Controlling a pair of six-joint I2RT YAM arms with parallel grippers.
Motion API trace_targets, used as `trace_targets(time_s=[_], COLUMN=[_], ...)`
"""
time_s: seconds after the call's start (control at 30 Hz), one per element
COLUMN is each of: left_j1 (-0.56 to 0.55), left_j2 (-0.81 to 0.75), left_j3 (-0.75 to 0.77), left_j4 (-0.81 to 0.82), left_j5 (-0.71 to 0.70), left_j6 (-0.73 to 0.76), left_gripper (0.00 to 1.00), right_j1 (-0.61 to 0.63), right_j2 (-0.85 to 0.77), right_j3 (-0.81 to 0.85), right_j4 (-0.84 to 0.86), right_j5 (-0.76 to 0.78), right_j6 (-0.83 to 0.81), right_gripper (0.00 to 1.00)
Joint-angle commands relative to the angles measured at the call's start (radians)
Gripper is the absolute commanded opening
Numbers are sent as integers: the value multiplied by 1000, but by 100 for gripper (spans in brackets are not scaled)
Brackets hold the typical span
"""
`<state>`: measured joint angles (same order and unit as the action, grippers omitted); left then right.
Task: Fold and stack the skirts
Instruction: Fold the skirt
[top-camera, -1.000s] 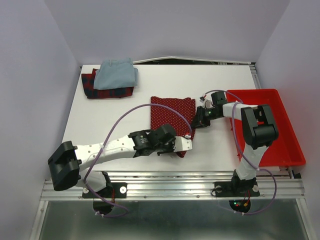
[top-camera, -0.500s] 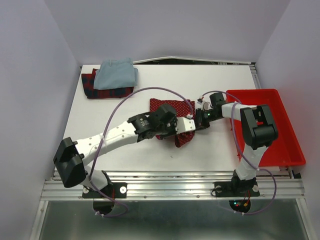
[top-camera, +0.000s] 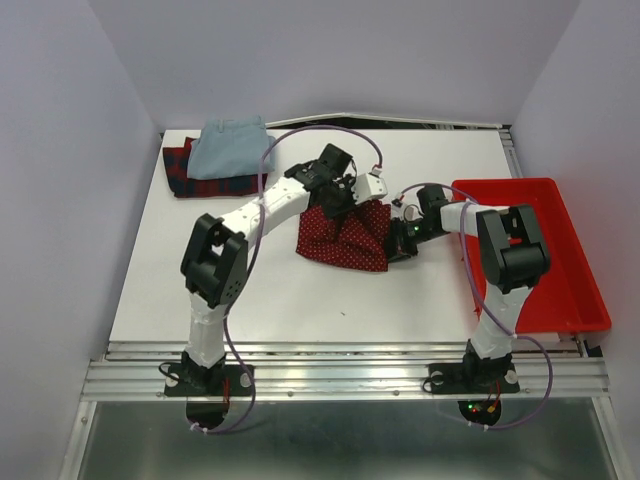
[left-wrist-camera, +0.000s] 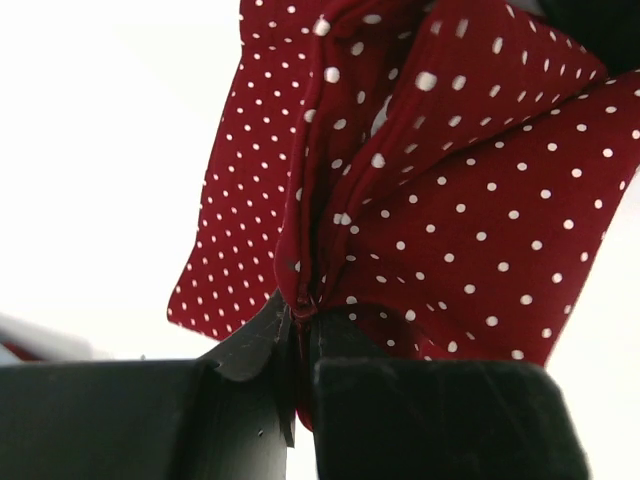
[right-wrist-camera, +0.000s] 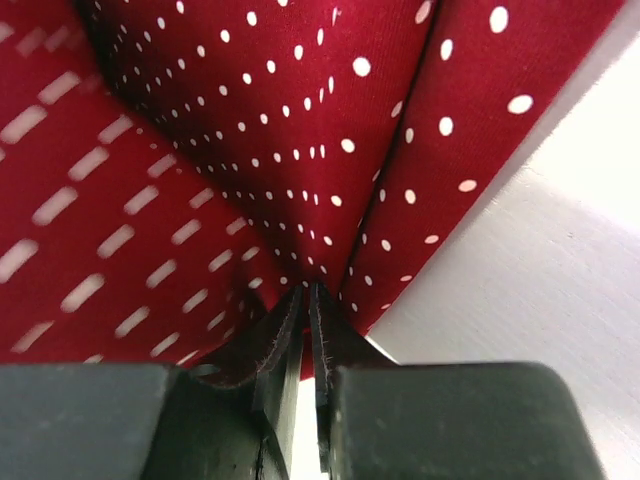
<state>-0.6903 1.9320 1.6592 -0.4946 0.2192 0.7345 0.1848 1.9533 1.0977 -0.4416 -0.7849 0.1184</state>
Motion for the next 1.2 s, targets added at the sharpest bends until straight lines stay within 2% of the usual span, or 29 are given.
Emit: trace_targets(time_s=[0.0, 0.13, 0.37, 0.47, 0.57, 0.6, 0.67, 0.73, 0.77, 1.0, 1.17], left_j1=[34, 60, 71, 71, 72, 74, 77, 78, 80, 104, 121], left_j2=[100, 260, 387, 394, 378, 371, 337, 317, 302, 268, 222], left_j3=[141, 226, 315, 320, 320, 321, 324, 344, 368, 484, 479], left_j4=[-42, -53, -61, -70, -84, -93, -94, -119, -127, -200, -210], left_j5=[108, 108, 98, 91, 80, 80, 77, 75, 68, 37, 28], left_j6=[75, 98, 98, 94, 82, 77, 69, 63, 60, 69, 75], left_gripper=[3, 9, 16, 28, 36, 47, 58, 60, 66, 68, 70], right_j1=[15, 15, 15, 15, 15, 15, 15, 15, 15, 15, 15], right_j2=[62, 65, 56, 45, 19, 10, -20, -48, -60, -132, -175], right_j3=[-21, -12, 2, 24, 40, 54, 71, 93, 100, 175, 215], right_j4=[-92, -112, -135, -154, -164, -177, -186, -189, -189, -207, -206], right_j5=[150, 138, 147, 153, 157, 157, 159, 165, 168, 304, 362], right_j6=[-89, -95, -106, -102, -88, -79, -59, -45, -34, -25, -29], right_gripper=[14, 14, 15, 18, 20, 22, 26, 31, 35, 44, 44])
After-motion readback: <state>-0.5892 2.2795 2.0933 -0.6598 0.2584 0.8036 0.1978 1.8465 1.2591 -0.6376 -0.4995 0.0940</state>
